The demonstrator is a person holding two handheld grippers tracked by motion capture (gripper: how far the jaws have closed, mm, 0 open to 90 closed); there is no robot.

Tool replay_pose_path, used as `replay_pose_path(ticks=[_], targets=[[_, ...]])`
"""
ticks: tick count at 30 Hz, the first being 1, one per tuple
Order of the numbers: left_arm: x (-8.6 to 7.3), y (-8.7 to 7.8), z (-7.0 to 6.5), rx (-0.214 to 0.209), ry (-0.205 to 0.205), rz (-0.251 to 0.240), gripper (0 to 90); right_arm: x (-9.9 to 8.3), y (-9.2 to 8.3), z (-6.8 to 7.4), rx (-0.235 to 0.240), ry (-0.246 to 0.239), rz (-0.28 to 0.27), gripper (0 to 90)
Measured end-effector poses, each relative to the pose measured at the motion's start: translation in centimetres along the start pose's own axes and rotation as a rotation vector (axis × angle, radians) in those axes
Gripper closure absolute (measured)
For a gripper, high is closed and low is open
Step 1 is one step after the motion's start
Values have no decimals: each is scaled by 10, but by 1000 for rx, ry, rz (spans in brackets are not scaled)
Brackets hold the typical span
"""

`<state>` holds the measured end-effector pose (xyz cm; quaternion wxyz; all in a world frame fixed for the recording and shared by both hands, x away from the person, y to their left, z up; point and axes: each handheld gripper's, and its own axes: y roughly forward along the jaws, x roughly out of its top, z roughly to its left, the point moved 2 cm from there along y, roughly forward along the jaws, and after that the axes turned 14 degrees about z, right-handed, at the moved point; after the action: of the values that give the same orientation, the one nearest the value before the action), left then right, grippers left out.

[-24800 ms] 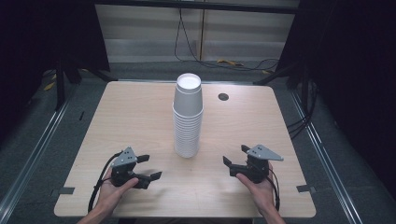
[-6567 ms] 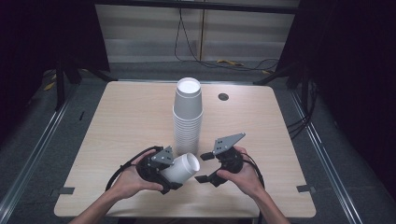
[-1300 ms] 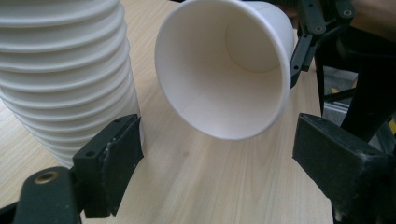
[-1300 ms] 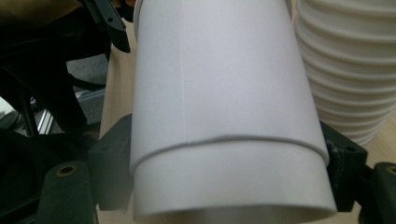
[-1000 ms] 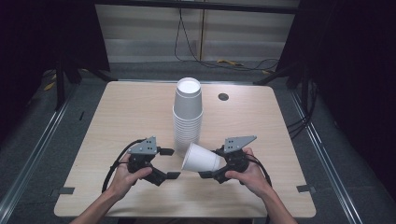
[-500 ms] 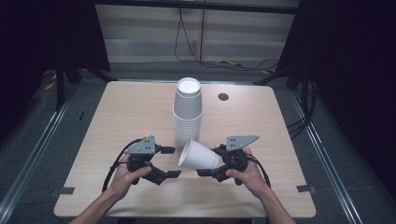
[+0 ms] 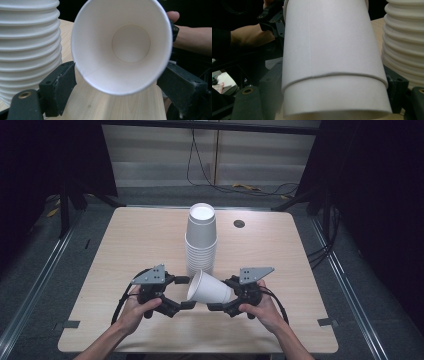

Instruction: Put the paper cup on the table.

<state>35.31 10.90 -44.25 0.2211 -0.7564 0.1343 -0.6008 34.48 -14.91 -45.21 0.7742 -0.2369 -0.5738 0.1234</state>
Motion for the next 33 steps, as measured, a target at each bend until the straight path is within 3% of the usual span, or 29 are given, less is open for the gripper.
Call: replay_pose_path(ticks=[4,7,10,20,26,33], targets=[[0,1,0,-3,5,6,140,0,4,1,4,-11,7,223],[0,3,0,22,-4,11,57,0,5,2,8,-14,8,223],[1,4,1,17,-3,12,20,0,7,3,11,-18,12,223],[5,9,-1,5,13,4,0,2,14,6,12,-39,22,223],[7,11,-5,46,32,13,0,1,15,7,2,-44,31,223],[8,13,-7,23,36,14,9,1,17,9,16,-53,35,223]])
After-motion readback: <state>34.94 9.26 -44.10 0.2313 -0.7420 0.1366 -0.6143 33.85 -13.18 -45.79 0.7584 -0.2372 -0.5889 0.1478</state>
